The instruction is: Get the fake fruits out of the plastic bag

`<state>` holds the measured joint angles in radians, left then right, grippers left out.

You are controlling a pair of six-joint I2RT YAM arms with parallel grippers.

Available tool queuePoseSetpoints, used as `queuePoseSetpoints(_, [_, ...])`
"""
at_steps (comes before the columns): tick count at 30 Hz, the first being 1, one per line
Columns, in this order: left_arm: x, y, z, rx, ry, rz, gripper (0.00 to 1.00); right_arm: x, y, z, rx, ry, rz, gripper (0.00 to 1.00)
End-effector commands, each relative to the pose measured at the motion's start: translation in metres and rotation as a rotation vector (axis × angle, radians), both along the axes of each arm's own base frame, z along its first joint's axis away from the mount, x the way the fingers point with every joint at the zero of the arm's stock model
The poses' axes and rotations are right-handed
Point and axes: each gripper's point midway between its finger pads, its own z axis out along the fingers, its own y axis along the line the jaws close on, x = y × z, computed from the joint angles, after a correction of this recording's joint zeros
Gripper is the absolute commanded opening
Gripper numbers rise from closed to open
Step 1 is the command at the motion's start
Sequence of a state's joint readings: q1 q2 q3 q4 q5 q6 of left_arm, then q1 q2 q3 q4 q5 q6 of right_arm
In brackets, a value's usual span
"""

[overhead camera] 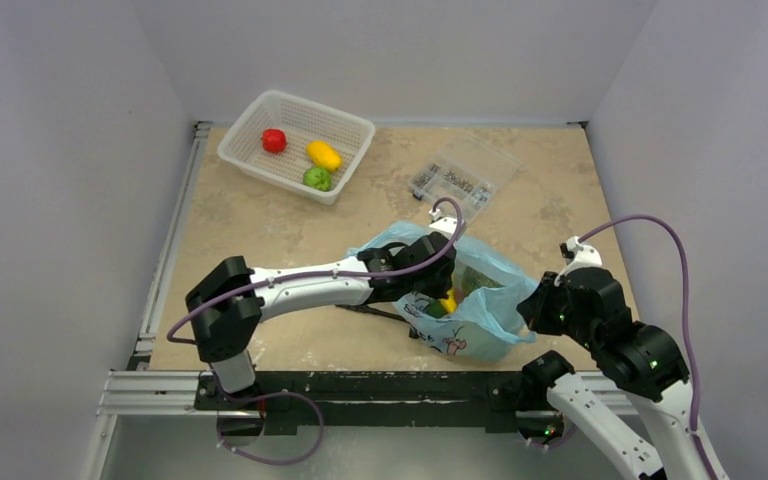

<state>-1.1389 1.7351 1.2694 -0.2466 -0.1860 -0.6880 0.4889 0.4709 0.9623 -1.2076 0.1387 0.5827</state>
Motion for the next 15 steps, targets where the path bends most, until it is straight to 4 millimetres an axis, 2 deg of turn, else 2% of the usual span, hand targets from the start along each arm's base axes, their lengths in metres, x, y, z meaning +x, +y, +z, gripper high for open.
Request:
queuePoseSetpoints(1, [0.004, 0.001, 0.001, 0.011, 0.005, 0.021, 0.10, 0.005, 0.002, 0.005, 0.003, -0.029, 0.009, 0.00])
queuePoseSetpoints(4, [0.005, -0.002, -0.012, 0.031, 0.023, 0.028, 0.32, 0.005, 0.003, 0.006, 0.009, -0.033, 0.015, 0.00])
queuePoseSetpoints(7, [0.006, -0.006, -0.031, 0.073, 0.051, 0.037, 0.46, 0.005, 0.002, 0.005, 0.001, -0.028, 0.008, 0.00])
queuePoseSetpoints(10, [0.007, -0.012, -0.049, 0.096, 0.069, 0.031, 0.51, 0.005, 0.003, 0.006, 0.010, -0.038, 0.011, 0.00])
queuePoseSetpoints(15, [0.004, -0.022, -0.077, 0.120, 0.109, 0.010, 0.53, 0.003, 0.002, 0.006, 0.011, -0.039, 0.010, 0.00])
